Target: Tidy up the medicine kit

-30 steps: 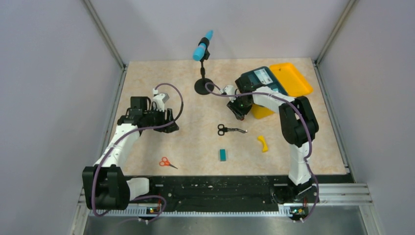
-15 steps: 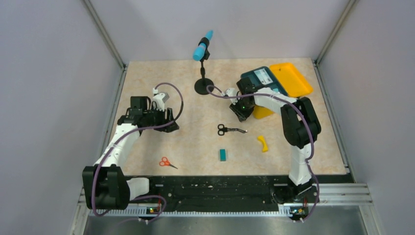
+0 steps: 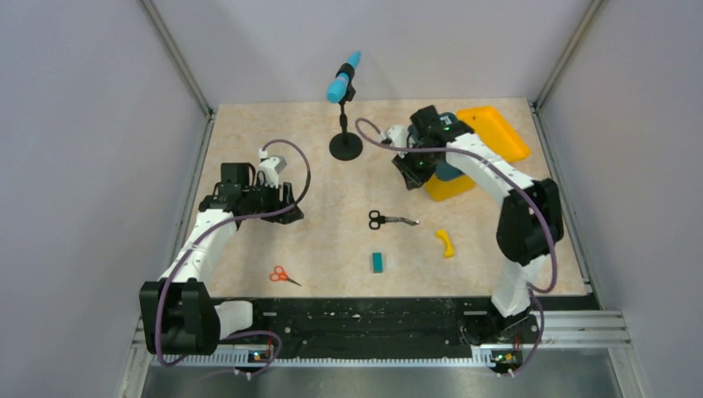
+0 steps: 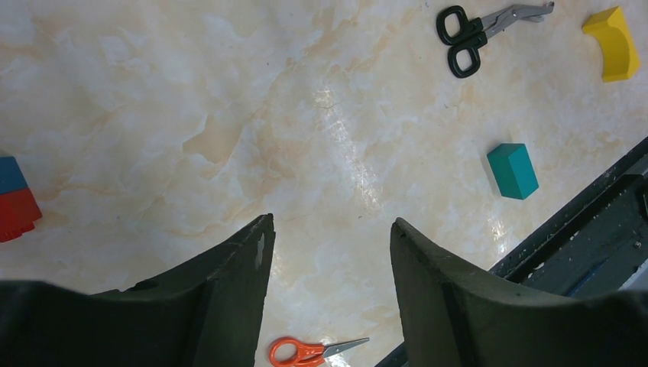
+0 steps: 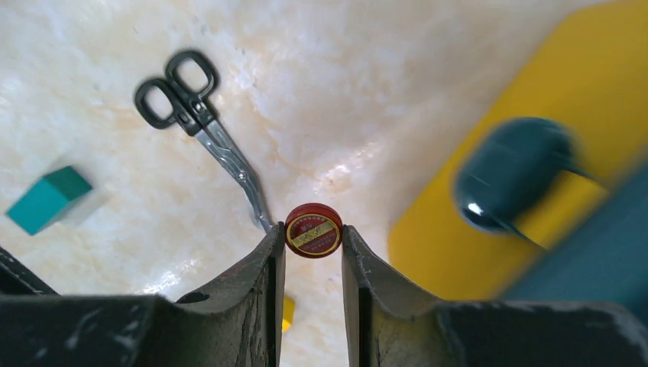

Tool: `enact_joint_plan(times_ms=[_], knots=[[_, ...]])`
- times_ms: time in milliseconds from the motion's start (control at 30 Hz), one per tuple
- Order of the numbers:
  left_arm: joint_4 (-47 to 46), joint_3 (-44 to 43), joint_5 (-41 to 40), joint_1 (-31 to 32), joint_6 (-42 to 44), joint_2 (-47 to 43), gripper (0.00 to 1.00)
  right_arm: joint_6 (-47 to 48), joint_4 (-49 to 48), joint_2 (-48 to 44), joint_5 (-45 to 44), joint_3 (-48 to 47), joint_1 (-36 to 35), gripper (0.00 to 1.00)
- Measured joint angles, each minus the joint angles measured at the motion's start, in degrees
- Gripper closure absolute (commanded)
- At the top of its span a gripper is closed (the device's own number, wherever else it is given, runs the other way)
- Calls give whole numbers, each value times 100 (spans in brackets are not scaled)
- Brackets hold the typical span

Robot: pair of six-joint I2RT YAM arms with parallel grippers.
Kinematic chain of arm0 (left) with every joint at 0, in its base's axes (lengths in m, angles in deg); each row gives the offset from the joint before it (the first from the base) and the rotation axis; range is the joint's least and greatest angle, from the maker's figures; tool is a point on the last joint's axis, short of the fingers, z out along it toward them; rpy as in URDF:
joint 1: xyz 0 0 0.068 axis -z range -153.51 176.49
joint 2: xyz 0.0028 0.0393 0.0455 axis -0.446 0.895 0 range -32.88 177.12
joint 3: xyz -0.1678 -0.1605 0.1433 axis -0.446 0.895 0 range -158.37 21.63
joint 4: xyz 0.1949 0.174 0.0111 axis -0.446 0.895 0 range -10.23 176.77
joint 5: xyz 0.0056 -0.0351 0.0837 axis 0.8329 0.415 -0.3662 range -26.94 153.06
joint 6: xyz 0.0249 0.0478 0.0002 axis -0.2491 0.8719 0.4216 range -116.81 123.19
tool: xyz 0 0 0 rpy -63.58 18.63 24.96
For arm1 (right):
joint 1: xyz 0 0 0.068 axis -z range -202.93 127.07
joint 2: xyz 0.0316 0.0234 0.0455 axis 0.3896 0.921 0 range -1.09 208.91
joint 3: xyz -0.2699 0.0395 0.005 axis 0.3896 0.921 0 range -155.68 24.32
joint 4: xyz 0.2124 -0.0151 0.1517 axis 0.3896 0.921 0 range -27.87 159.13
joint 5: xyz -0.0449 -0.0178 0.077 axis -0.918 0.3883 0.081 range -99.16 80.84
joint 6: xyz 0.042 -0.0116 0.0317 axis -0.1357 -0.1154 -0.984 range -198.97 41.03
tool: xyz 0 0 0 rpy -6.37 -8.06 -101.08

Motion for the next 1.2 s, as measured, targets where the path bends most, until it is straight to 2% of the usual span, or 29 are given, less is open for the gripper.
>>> enact_joint_plan(times_ms=[133,233,367,467,733,967,1200], knots=[[-46,0,59,0,-79,7,38,-35,120,-964,181,-511,258,82],[-127,0,107,-24,-175,44,38,-96,31,-1508,262,-623,925,83],[-177,0,129,-175,-280,79,39,-205,0,-1445,221,-616,2024,82],[-192,0,146,-221,-321,90,39,-236,-22,-1104,92,-610,2461,82],[-199,0,186,-240,-402,90,39,-236,-138,-654,7,-640,2476,80],[-188,0,186,-332,-400,72,39,-337,-310,22,-4,-1045,2487,79],[-188,2,186,-433,-400,-9,39,-417,-417,249,76,-1311,2487,77]])
